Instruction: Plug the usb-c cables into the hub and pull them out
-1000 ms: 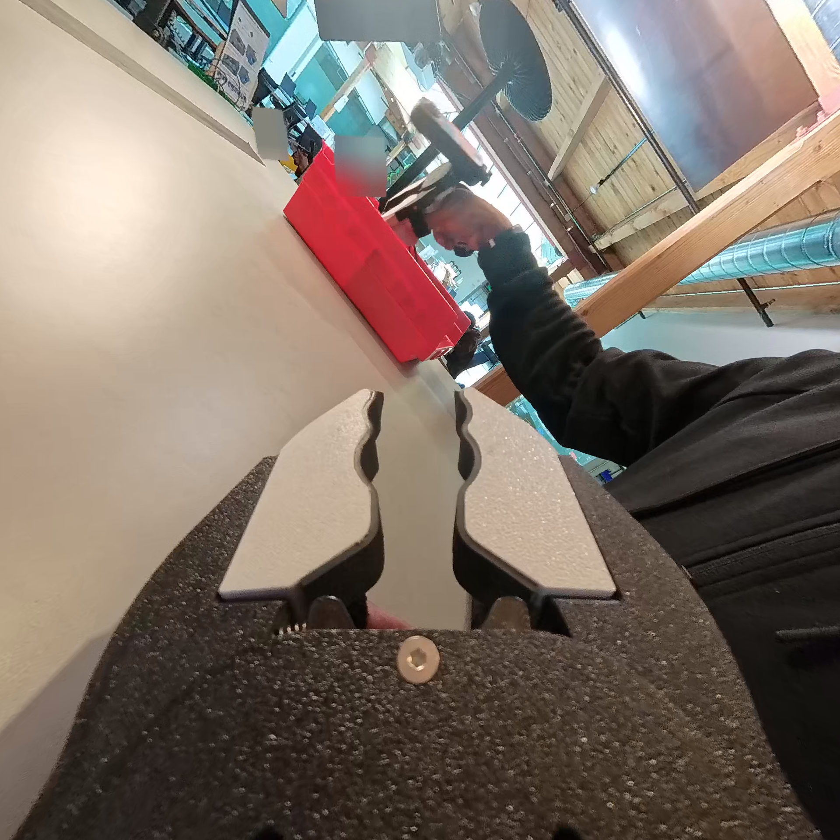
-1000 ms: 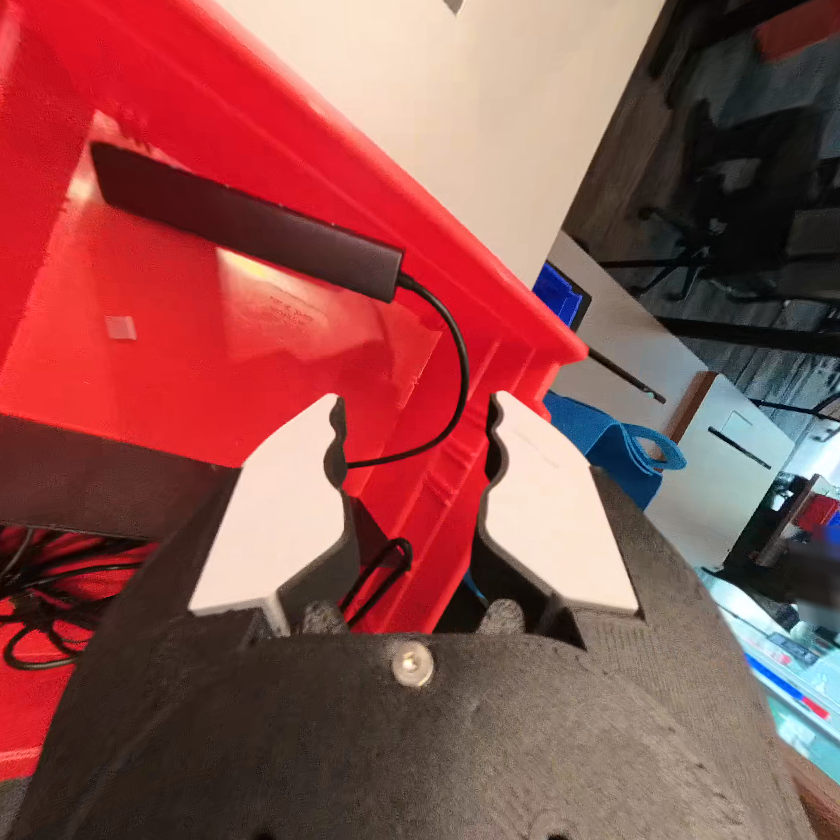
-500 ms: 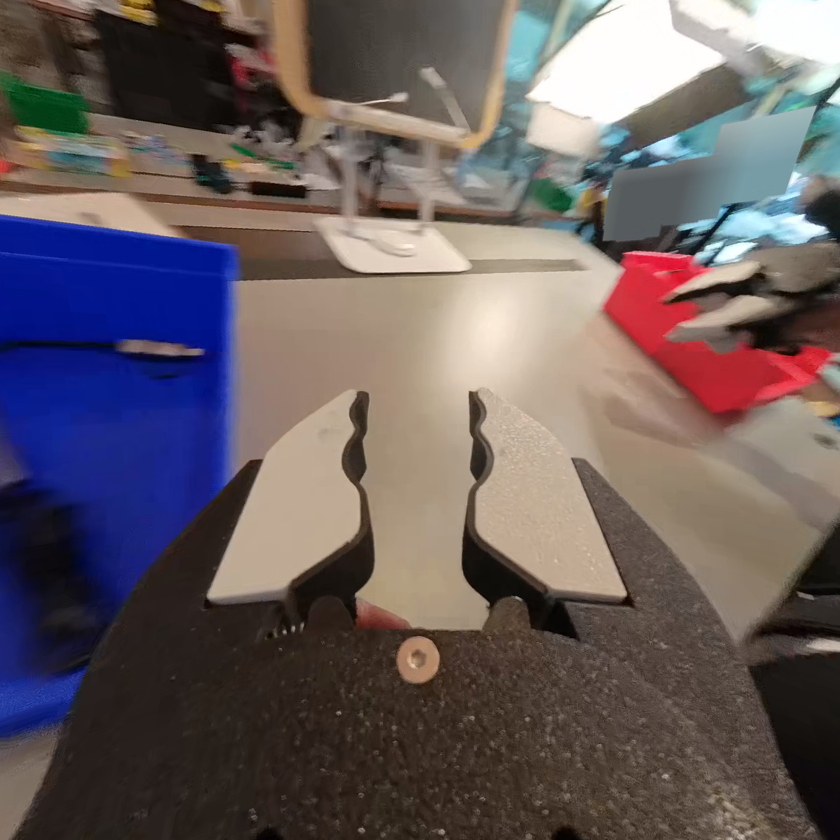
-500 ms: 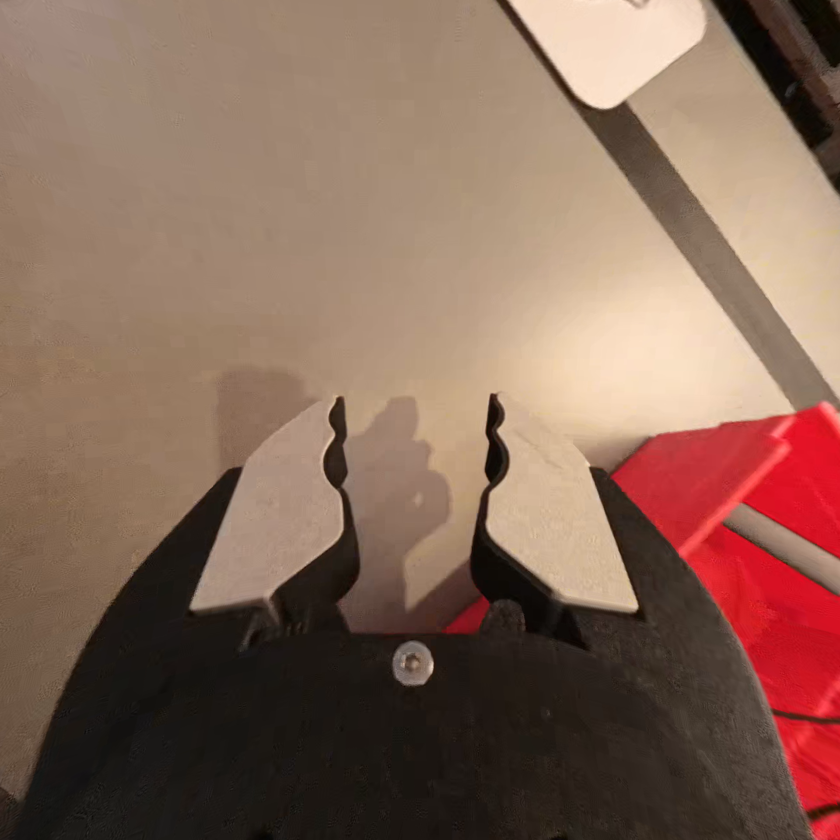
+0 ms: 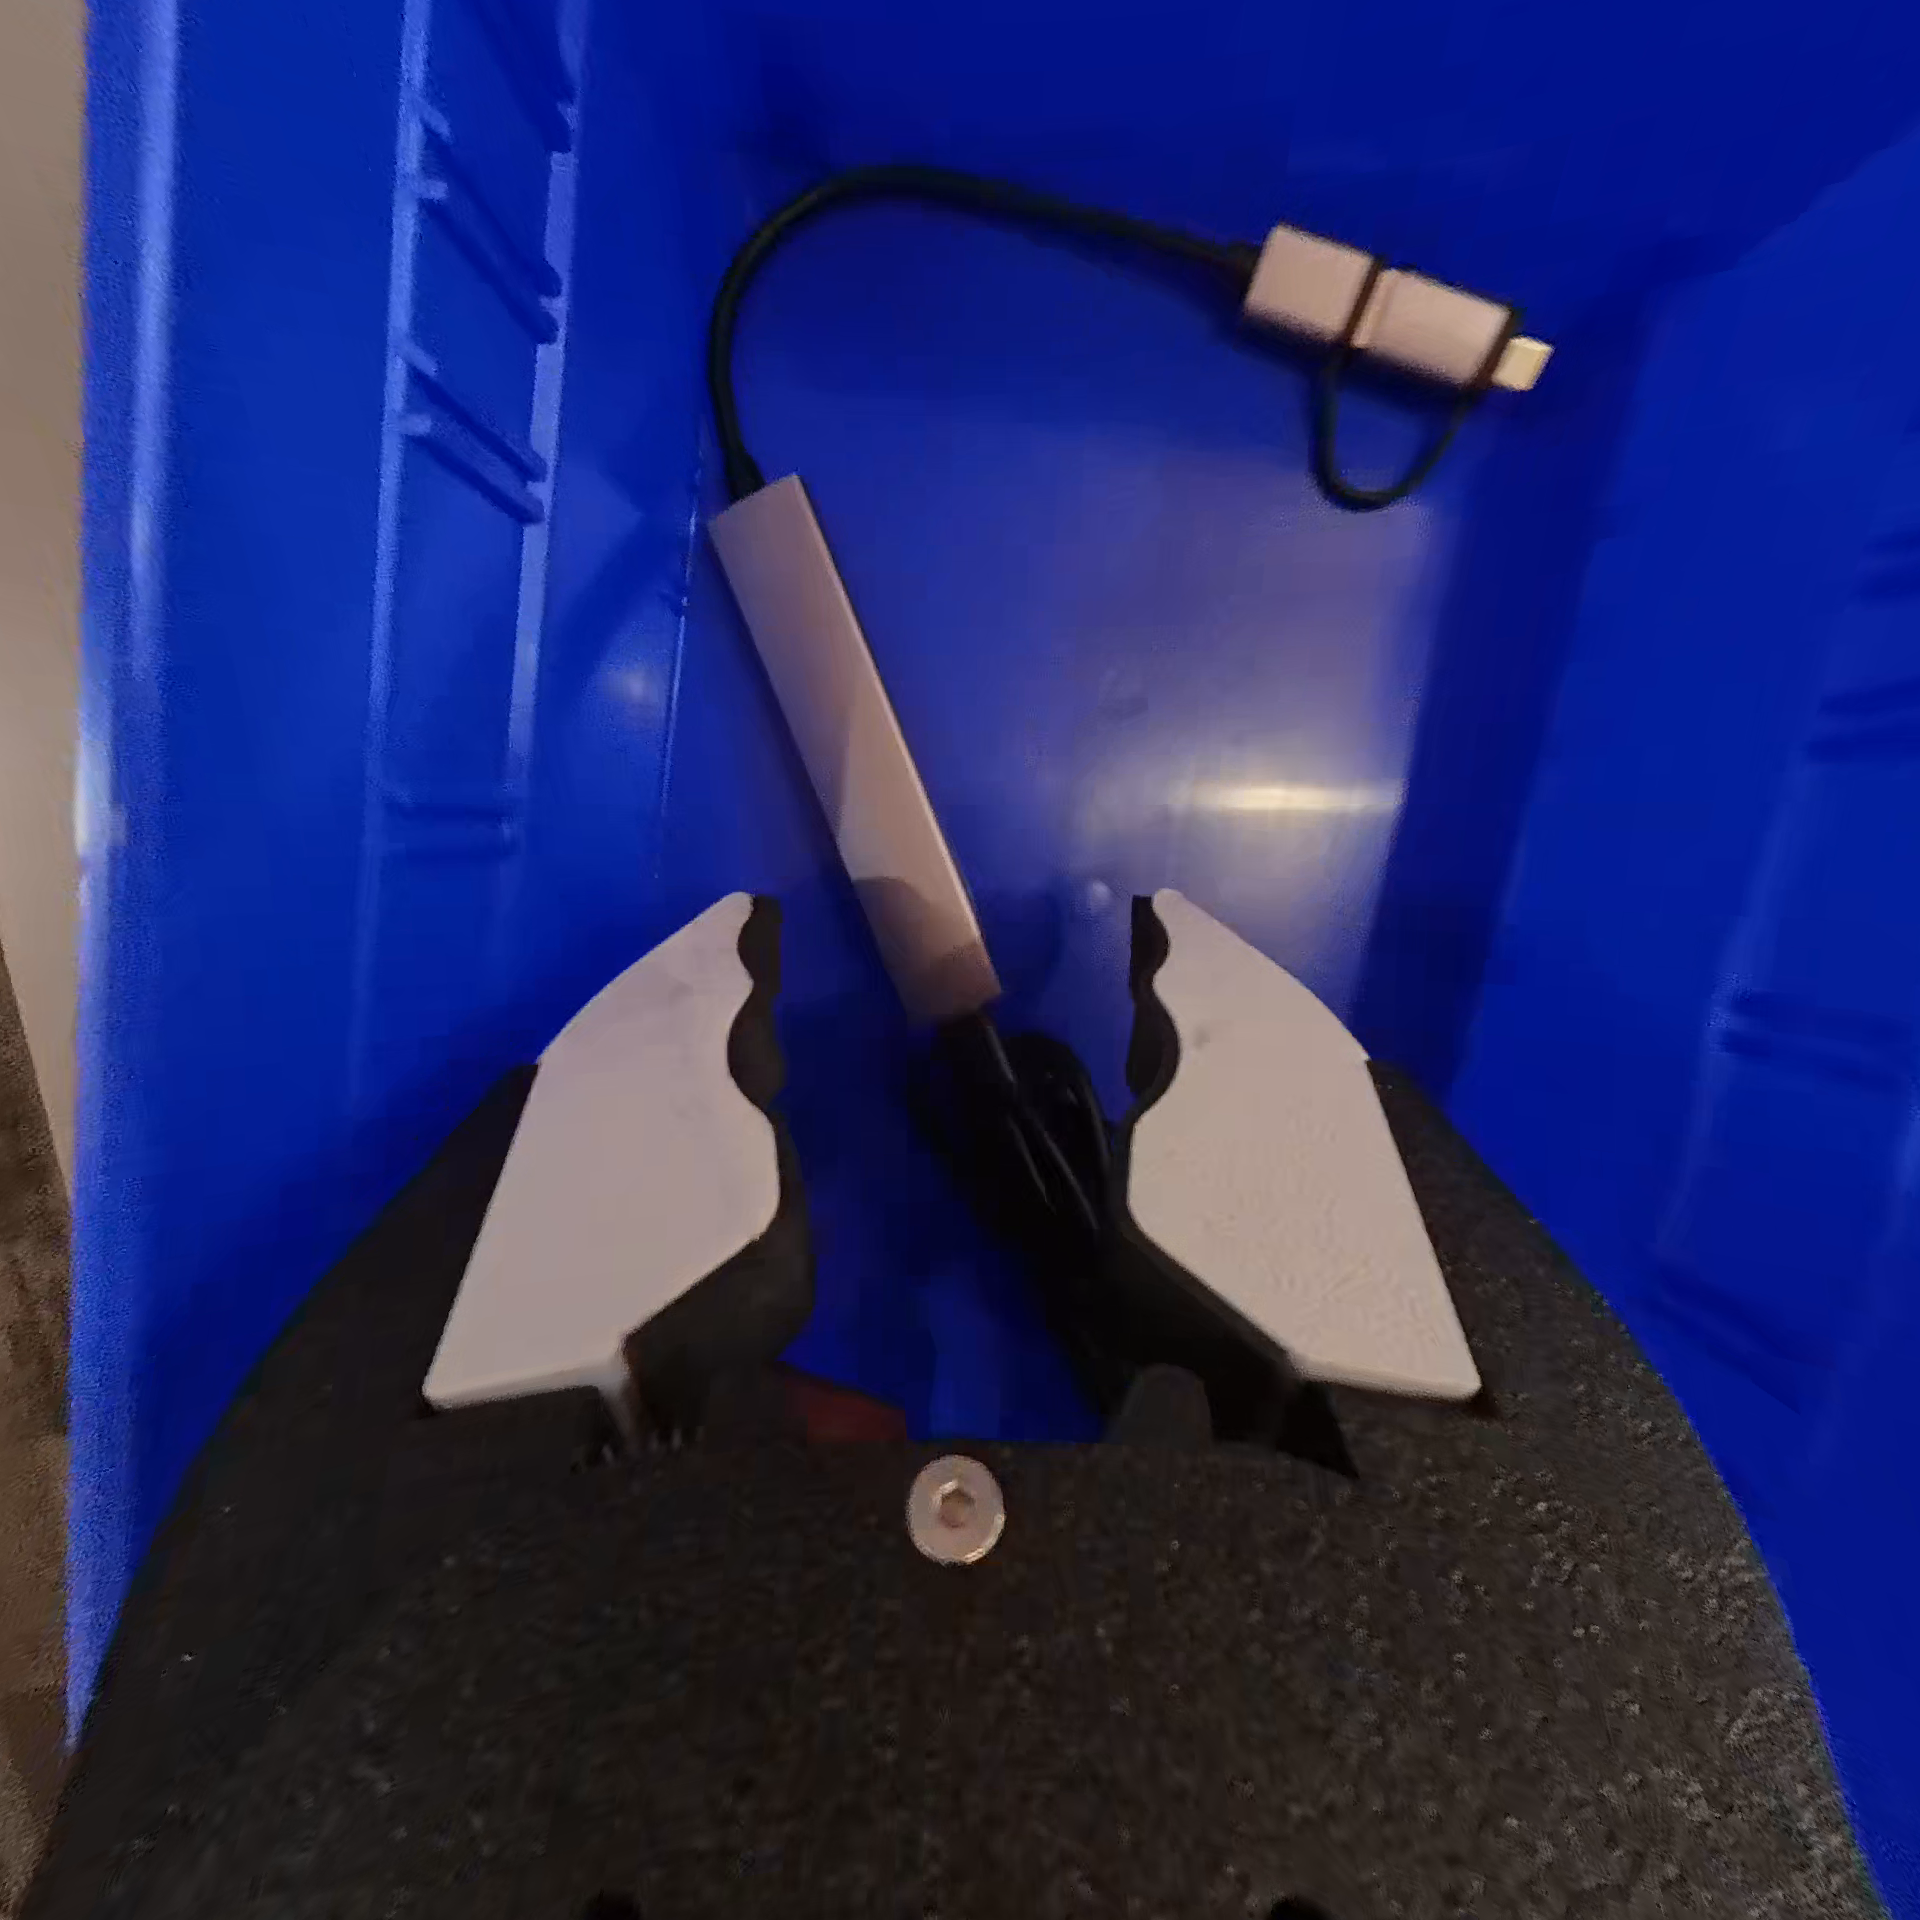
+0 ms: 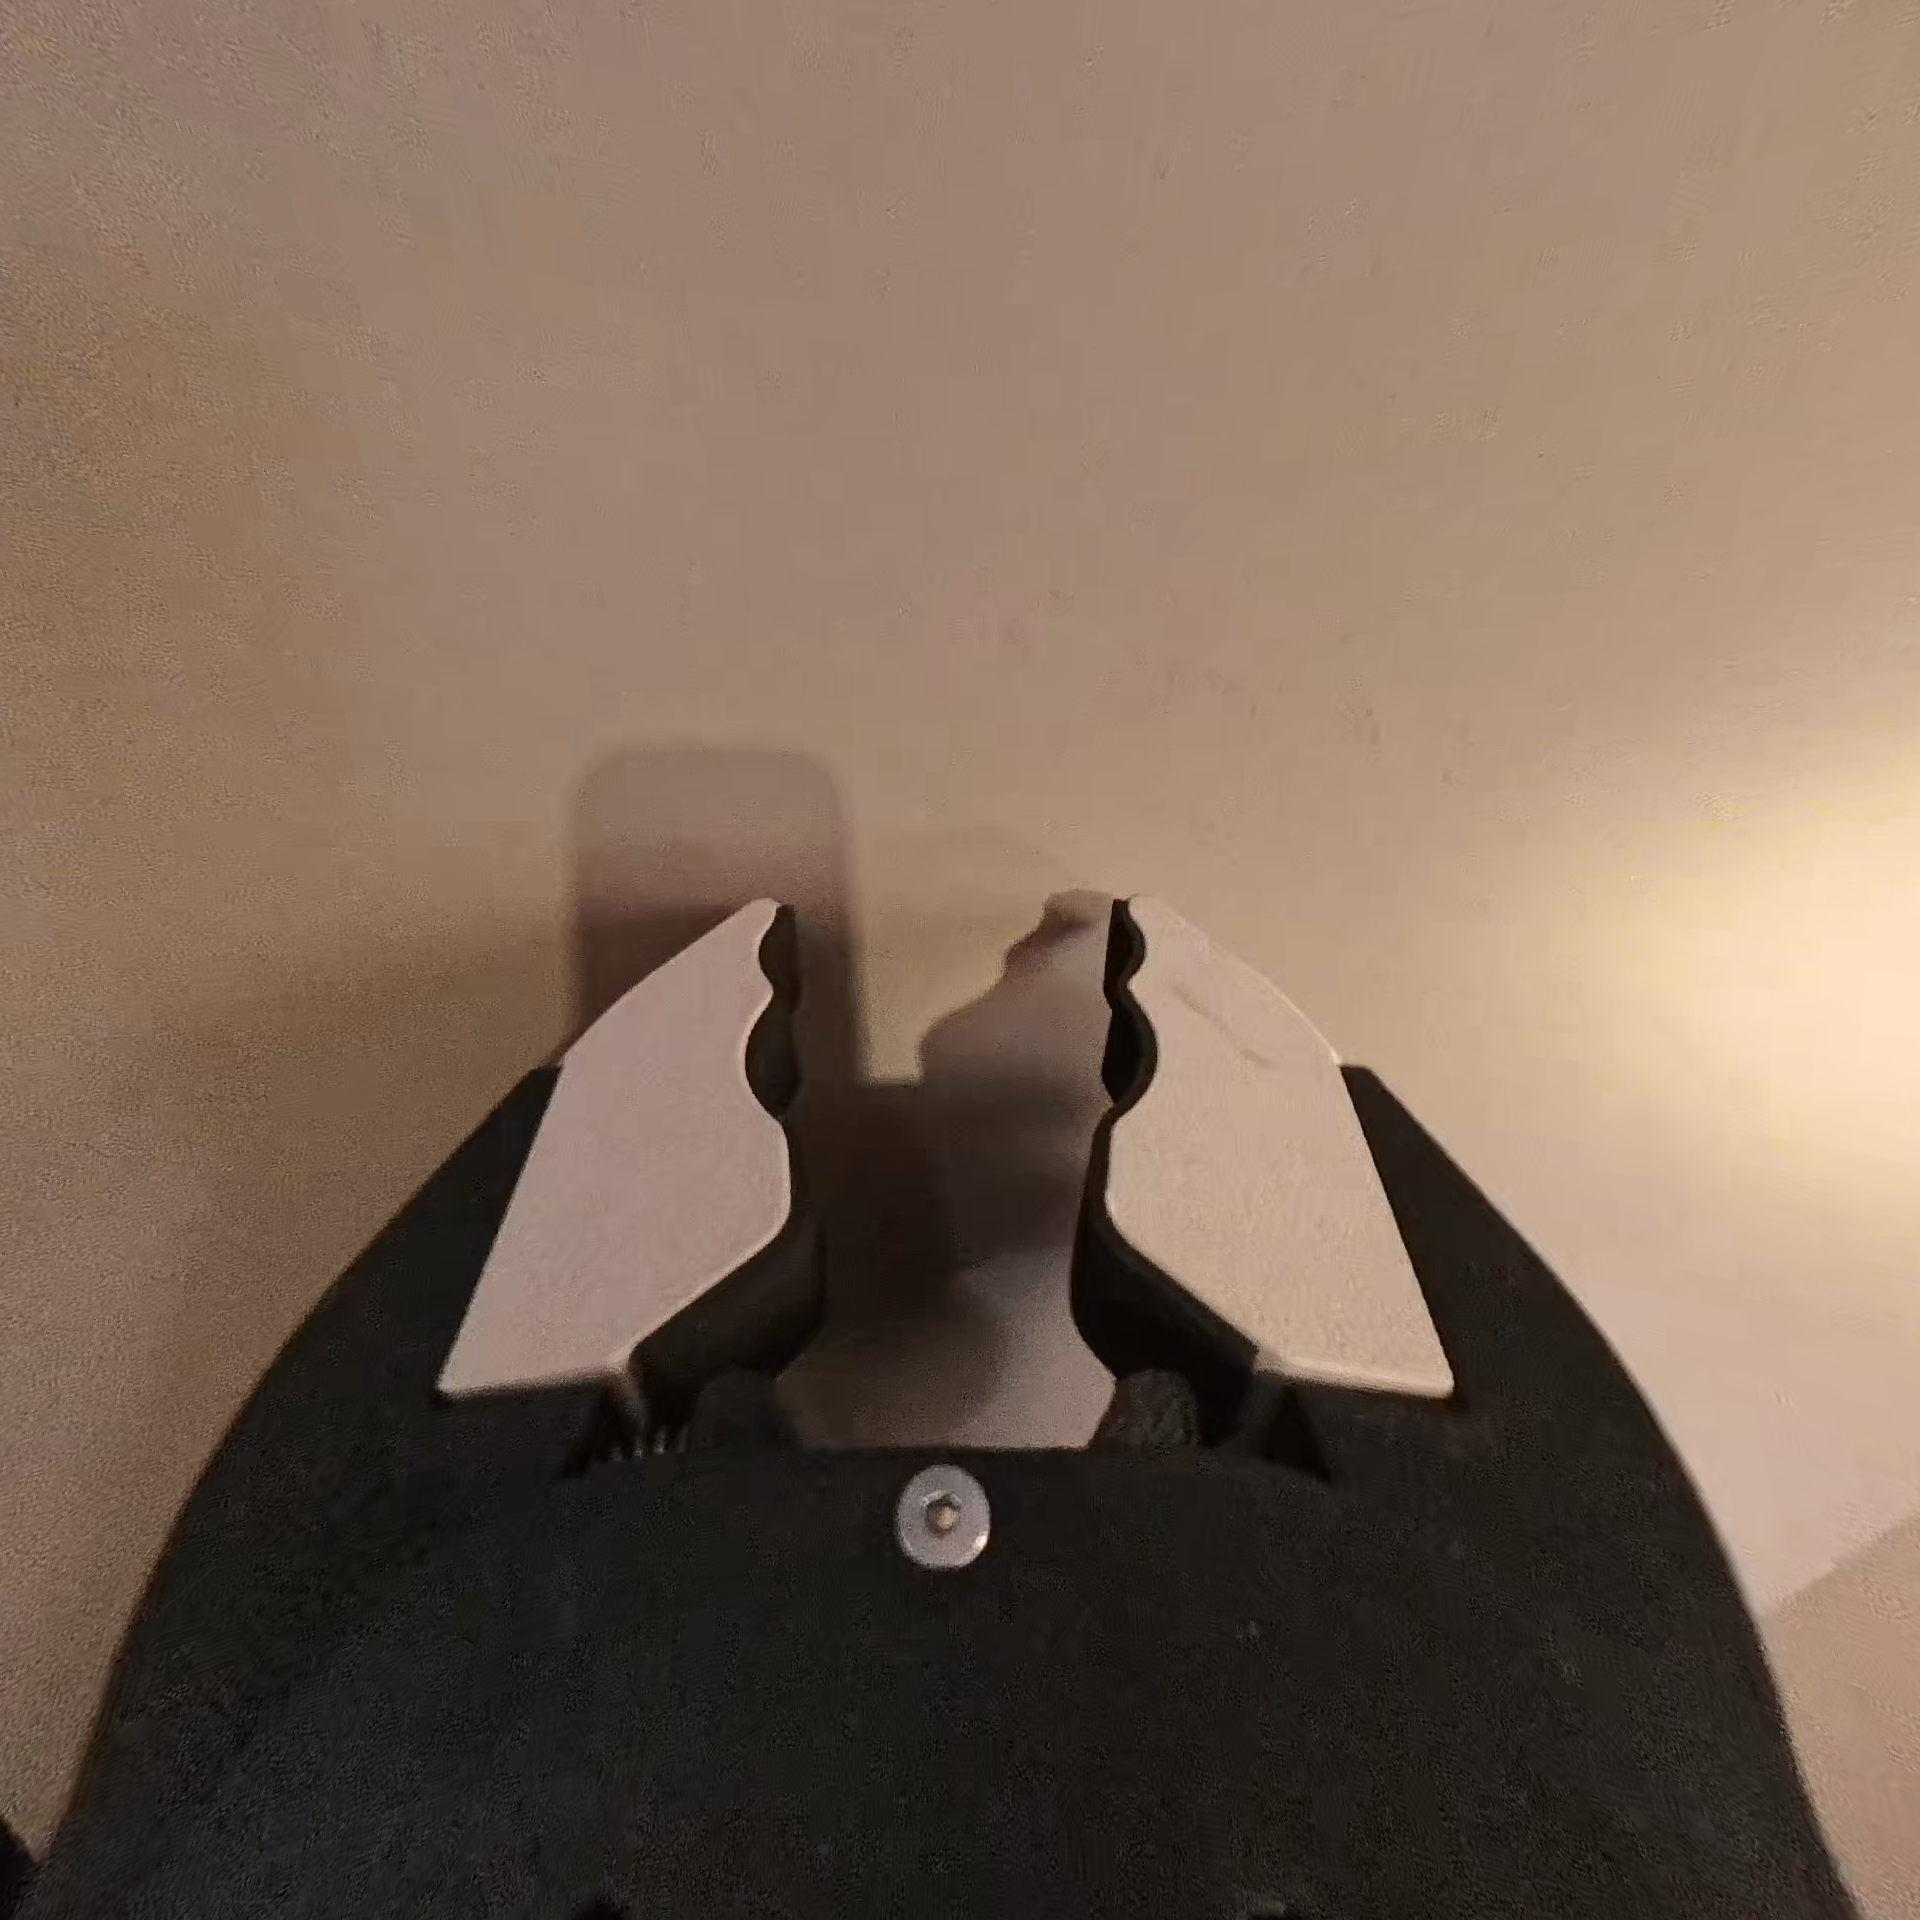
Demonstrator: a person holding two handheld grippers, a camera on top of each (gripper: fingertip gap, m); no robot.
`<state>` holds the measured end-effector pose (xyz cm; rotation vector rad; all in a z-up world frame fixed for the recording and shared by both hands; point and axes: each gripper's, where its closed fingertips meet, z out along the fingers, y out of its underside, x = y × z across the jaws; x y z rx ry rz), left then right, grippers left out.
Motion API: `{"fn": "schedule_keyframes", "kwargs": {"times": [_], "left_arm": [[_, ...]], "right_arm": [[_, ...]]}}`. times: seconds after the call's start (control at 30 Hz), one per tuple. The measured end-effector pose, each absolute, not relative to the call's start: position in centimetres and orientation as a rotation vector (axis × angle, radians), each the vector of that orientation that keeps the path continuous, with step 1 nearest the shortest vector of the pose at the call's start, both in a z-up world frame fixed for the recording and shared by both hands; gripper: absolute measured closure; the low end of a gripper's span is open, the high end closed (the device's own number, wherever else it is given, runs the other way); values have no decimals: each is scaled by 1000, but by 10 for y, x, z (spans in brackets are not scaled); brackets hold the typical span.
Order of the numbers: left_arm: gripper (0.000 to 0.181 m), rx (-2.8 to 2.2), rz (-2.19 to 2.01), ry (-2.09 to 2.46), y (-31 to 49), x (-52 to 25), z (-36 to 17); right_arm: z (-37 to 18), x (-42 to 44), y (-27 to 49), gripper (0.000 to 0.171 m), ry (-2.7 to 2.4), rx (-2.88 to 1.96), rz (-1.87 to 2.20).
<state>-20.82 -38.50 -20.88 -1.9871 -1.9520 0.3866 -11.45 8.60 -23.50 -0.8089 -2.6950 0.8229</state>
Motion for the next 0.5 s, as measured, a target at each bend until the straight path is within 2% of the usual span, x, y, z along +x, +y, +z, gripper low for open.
{"fn": "schedule_keyframes", "kwargs": {"times": [0.03, 0.17, 0.33, 0.37, 0.43, 0.5], "left_arm": [[114, -2009, 388, -1976, -389, -213, -215], [111, -2019, 349, -2037, -397, -224, -237], [118, -1986, 382, -2053, -403, -231, -237], [121, -1991, 379, -2049, -403, -231, -237], [154, -2022, 394, -2020, -403, -231, -236], [154, -2031, 403, -2008, -403, -231, -235]], "right_arm": [[-235, -114, 84, 115, -2681, -819, 826], [-235, -112, 84, 116, -2619, -886, 853], [-235, -109, 84, 118, -2572, -931, 903], [-235, -109, 84, 118, -2565, -930, 910], [-235, -109, 84, 118, -2555, -929, 915], [-235, -109, 84, 118, -2549, -927, 920]]}}
